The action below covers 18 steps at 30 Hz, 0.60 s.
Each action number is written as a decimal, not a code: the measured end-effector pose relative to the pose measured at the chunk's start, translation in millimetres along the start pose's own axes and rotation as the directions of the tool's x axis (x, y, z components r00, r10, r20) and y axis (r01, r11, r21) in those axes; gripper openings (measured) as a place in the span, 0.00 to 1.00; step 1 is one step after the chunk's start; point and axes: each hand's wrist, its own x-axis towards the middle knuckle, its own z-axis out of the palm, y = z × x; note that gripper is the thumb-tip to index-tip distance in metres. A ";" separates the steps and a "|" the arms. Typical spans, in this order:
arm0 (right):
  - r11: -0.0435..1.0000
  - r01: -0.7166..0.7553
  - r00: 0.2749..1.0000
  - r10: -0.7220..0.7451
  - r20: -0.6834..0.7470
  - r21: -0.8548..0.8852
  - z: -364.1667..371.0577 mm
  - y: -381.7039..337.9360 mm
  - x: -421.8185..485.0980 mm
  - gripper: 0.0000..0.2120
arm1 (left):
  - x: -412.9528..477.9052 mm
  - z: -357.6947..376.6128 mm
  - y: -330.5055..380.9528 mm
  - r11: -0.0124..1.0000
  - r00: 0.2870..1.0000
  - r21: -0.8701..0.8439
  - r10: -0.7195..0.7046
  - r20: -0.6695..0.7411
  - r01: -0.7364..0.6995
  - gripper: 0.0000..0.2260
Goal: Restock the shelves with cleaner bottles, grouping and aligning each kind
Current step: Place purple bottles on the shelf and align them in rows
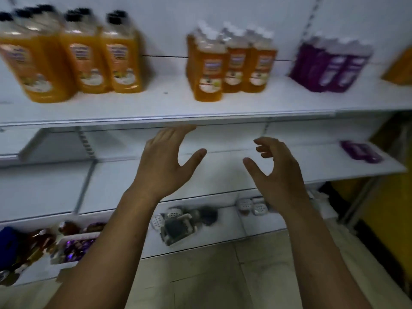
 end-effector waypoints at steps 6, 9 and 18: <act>0.961 -0.274 0.962 0.275 -0.004 0.019 -110.7 117.3 -65.6 0.24 | 3.1 115.2 113.2 0.993 0.972 -0.081 0.106 0.208 -0.091 0.28; 0.931 -0.365 0.927 0.366 -0.085 0.032 -153.9 164.6 -98.8 0.24 | 2.3 167.3 156.4 0.983 0.932 -0.108 0.174 0.319 -0.147 0.28; 0.837 -0.547 0.812 0.527 -0.251 -0.012 -232.1 291.0 -126.6 0.24 | 58.5 323.1 263.6 0.930 0.806 -0.251 0.359 0.470 -0.268 0.25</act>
